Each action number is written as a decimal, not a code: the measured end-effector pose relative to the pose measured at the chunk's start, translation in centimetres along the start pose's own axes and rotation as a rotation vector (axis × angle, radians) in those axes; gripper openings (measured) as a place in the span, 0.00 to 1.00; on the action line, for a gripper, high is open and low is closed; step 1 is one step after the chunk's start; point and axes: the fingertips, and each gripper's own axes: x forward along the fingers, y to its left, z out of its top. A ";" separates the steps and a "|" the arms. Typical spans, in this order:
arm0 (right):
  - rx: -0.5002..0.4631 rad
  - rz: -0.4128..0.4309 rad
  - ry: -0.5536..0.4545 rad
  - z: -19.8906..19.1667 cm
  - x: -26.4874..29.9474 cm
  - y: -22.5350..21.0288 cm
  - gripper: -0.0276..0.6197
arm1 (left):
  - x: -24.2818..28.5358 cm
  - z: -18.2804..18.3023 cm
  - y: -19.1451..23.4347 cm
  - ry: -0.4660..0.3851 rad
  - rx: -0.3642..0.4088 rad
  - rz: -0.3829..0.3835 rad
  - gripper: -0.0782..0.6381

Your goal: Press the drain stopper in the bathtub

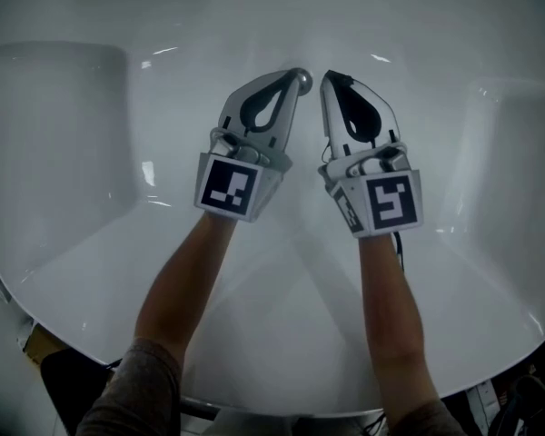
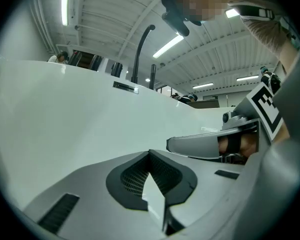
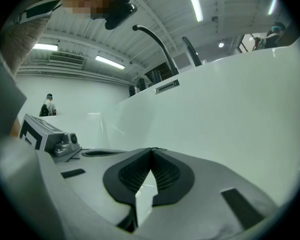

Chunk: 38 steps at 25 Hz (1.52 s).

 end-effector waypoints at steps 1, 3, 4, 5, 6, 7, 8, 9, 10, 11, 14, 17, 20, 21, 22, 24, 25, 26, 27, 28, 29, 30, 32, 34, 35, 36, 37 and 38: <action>0.004 -0.006 0.001 -0.5 0.0 0.0 0.04 | 0.2 -0.5 0.1 0.002 -0.001 -0.001 0.12; 0.009 -0.016 0.008 -1.5 -0.2 -0.1 0.04 | 0.5 -1.6 0.2 0.012 -0.010 0.001 0.12; 0.011 -0.021 0.011 -1.9 -0.4 -0.1 0.04 | 0.7 -2.2 0.3 0.023 -0.016 0.002 0.12; 0.010 -0.023 0.016 -2.4 -0.6 -0.2 0.04 | 0.9 -2.8 0.3 0.037 -0.024 0.002 0.12; 0.007 -0.023 0.024 -2.9 -0.7 -0.2 0.04 | 1.1 -3.5 0.3 0.053 -0.032 0.002 0.12; 0.003 -0.022 0.034 -3.3 -0.9 -0.3 0.04 | 1.3 -4.2 0.3 0.070 -0.040 0.000 0.12; 0.003 -0.022 0.042 -3.7 -1.1 -0.3 0.04 | 1.6 -5.0 0.3 0.090 -0.049 0.001 0.12; 0.007 -0.022 0.047 -4.0 -1.3 -0.4 0.04 | 1.8 -5.9 0.3 0.112 -0.060 0.003 0.12; 0.011 -0.022 0.050 -4.0 -1.4 -0.4 0.04 | 2.1 -6.7 0.4 0.134 -0.070 0.007 0.12; 0.015 -0.022 0.050 -4.0 -1.4 -0.4 0.04 | 2.4 -7.7 0.5 0.155 -0.078 0.011 0.12; 0.026 -0.022 0.046 -3.9 -1.3 -0.3 0.04 | 3.0 -10.7 1.0 0.222 -0.106 0.020 0.12; 0.039 -0.030 0.045 -3.9 -1.3 -0.5 0.04 | 3.6 -13.2 2.1 0.281 -0.159 0.059 0.12; 0.045 -0.033 0.050 -4.1 -1.3 -0.6 0.04 | 4.3 -15.6 2.8 0.346 -0.192 0.089 0.12; 0.049 -0.033 0.050 -4.2 -1.3 -0.6 0.04 | 4.5 -16.3 2.9 0.369 -0.202 0.096 0.12; 0.055 -0.033 0.049 -4.2 -1.3 -0.6 0.04 | 4.7 -17.1 3.1 0.393 -0.214 0.104 0.12; 0.067 -0.035 0.044 -4.3 -1.3 -0.6 0.04 | 4.7 -18.5 3.3 0.442 -0.236 0.122 0.12; 0.072 -0.035 0.043 -4.3 -1.3 -0.6 0.04 | 4.8 -19.2 3.3 0.469 -0.240 0.128 0.12; 0.076 -0.035 0.043 -4.4 -1.4 -0.6 0.04 | 4.9 -19.9 3.3 0.499 -0.241 0.129 0.12; 0.079 -0.034 0.043 -4.5 -1.3 -0.7 0.04 | 5.1 -20.6 3.2 0.529 -0.243 0.129 0.12; 0.082 -0.031 0.045 -4.6 -1.3 -0.7 0.04 | 5.4 -21.3 3.2 0.558 -0.250 0.130 0.12; 0.083 -0.029 0.047 -4.7 -1.3 -0.7 0.04 | 5.6 -21.9 3.1 0.584 -0.259 0.130 0.12; 0.084 -0.028 0.047 -4.8 -1.3 -0.7 0.04 | 5.7 -22.5 3.1 0.609 -0.263 0.128 0.12; 0.089 -0.026 0.047 -4.9 -1.2 -0.7 0.04 | 5.8 -23.3 2.8 0.651 -0.255 0.121 0.12; 0.096 -0.026 0.051 -5.1 -1.2 -0.8 0.04 | 6.0 -23.7 2.6 0.682 -0.248 0.118 0.12; 0.098 -0.027 0.054 -5.3 -1.3 -0.8 0.04 | 6.1 -23.8 2.6 0.695 -0.248 0.118 0.12; 0.099 -0.027 0.059 -5.4 -1.3 -0.9 0.04 | 6.2 -23.9 2.6 0.708 -0.250 0.119 0.12; 0.100 -0.027 0.063 -5.5 -1.3 -0.9 0.04 | 6.3 -24.0 2.6 0.721 -0.254 0.122 0.12; 0.101 -0.027 0.066 -5.7 -1.2 -0.9 0.04 | 6.4 -24.2 2.6 0.734 -0.257 0.125 0.12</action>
